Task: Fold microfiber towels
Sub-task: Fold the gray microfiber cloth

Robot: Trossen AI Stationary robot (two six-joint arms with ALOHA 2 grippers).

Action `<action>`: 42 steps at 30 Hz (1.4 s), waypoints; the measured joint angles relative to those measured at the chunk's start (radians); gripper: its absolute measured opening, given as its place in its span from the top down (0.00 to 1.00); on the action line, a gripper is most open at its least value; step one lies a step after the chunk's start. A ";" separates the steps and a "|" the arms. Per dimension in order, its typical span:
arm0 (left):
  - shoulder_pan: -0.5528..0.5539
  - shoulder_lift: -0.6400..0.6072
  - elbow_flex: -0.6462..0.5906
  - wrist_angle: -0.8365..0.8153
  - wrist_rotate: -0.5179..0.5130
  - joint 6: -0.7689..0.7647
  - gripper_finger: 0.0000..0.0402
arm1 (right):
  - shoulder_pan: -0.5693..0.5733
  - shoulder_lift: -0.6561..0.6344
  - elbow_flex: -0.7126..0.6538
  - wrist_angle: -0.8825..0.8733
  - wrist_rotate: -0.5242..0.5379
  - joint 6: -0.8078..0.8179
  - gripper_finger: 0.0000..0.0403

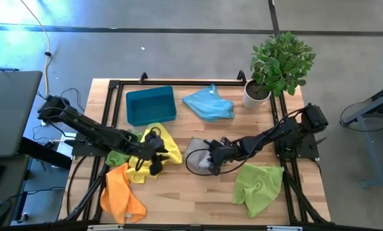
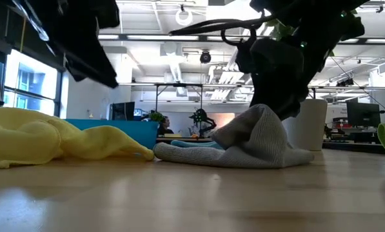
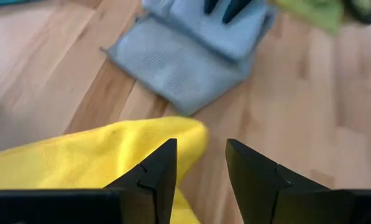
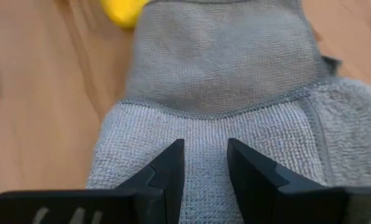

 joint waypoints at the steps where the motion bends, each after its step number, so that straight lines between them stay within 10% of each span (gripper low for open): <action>1: 0.002 0.022 0.000 0.002 -0.010 0.000 0.68 | 0.000 0.000 0.000 -0.006 0.001 0.007 0.72; 28: 0.060 0.256 0.015 0.102 -0.034 0.003 0.68 | 0.006 -0.081 -0.003 -0.846 -0.097 0.218 0.72; 42: -0.006 0.310 0.021 -0.132 0.236 -0.167 0.68 | 0.006 -0.208 -0.002 -0.990 -0.024 0.392 0.72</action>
